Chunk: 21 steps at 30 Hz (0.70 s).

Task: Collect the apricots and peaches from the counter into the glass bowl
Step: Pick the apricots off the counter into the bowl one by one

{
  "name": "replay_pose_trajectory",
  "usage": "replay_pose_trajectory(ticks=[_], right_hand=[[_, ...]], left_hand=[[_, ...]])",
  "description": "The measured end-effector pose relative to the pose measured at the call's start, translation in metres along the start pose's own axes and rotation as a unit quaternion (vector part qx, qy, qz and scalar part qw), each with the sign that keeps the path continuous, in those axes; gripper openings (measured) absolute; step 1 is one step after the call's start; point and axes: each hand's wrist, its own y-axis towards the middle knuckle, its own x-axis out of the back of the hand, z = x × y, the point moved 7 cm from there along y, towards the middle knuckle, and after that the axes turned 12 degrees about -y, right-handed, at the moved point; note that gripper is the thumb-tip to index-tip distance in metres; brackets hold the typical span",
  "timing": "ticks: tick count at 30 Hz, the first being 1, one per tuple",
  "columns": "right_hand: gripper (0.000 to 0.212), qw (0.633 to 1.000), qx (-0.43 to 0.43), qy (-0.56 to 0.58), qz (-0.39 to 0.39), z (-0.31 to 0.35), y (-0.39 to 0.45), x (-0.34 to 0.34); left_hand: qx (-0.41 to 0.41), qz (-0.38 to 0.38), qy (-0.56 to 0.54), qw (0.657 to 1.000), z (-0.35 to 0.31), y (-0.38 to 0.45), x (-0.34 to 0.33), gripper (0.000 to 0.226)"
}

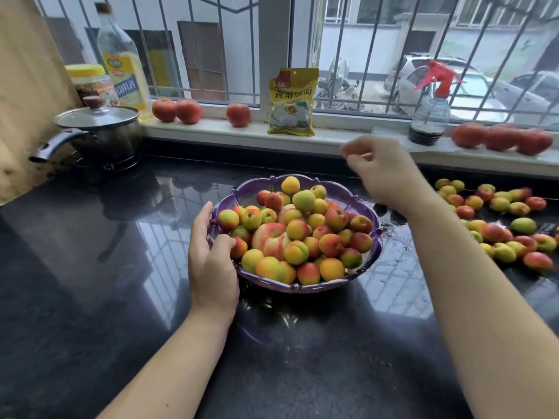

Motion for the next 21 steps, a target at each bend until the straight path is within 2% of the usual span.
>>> replay_pose_trajectory(ticks=[5,8,11,14,17,21], right_hand=[[0.031,0.981,-0.165,-0.096,-0.041,-0.095,-0.002,0.008],[0.034,0.967,-0.216,-0.131,-0.047,-0.125,-0.008,0.007],[0.034,0.963,-0.192,-0.183,-0.05,-0.131,-0.002,0.0],[0.048,0.944,-0.138,-0.298,0.033,-0.126,0.002,-0.032],[0.049,0.922,-0.099,-0.364,0.085,-0.127,-0.003,-0.057],[0.039,0.917,-0.094,-0.387,0.033,-0.13,-0.003,-0.052]], left_hand=[[-0.01,-0.002,-0.002,1.0,-0.001,0.0,-0.003,0.072],[-0.014,0.0,0.001,1.0,-0.001,0.001,-0.003,0.07],[-0.014,-0.001,-0.001,1.0,0.0,0.0,-0.003,0.07],[-0.014,-0.003,-0.001,1.0,0.0,0.0,-0.002,0.07],[-0.013,0.0,0.0,1.0,0.0,0.0,-0.003,0.069],[-0.009,-0.006,-0.002,1.0,0.0,0.0,-0.001,0.068]])
